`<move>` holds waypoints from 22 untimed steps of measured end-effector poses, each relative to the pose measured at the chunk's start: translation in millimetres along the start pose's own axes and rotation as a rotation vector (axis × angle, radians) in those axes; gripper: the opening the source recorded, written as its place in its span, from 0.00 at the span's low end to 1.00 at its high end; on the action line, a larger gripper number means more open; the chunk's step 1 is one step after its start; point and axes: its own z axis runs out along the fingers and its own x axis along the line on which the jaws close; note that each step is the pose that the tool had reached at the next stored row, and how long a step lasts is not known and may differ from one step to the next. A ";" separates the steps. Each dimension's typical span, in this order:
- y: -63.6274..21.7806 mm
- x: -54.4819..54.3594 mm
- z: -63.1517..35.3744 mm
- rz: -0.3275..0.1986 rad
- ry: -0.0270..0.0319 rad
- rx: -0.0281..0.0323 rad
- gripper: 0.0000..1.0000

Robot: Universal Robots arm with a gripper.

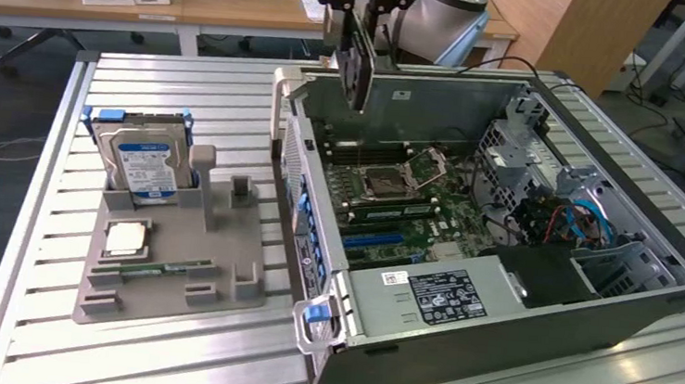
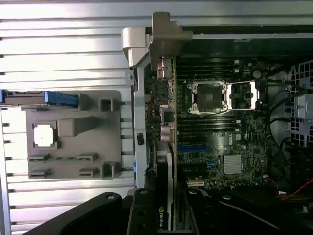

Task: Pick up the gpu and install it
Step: 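Pick up the gpu and move the gpu toward the slot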

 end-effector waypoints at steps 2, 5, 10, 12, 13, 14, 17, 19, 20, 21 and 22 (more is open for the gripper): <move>1.7 -4.1 0.2 0.000 -0.0001 0.0000 0.27; 4.3 -10.9 0.5 0.000 0.0000 0.0001 0.27; 7.0 -19.7 0.8 0.000 0.0001 0.0001 0.27; 7.0 -19.9 0.9 0.000 0.0000 0.0000 0.27; 7.0 -20.0 0.8 0.000 0.0000 0.0001 0.27; 7.0 -20.0 0.9 0.000 0.0000 0.0001 0.27; 7.1 -20.0 0.9 0.000 0.0000 0.0000 0.27; 7.1 -20.6 0.9 -0.001 0.0000 0.0000 0.27; 7.2 -21.3 1.0 -0.001 0.0000 0.0000 0.27; 7.4 -22.6 1.0 0.000 0.0000 0.0000 0.27; 7.7 -24.7 1.0 0.000 0.0000 0.0000 0.27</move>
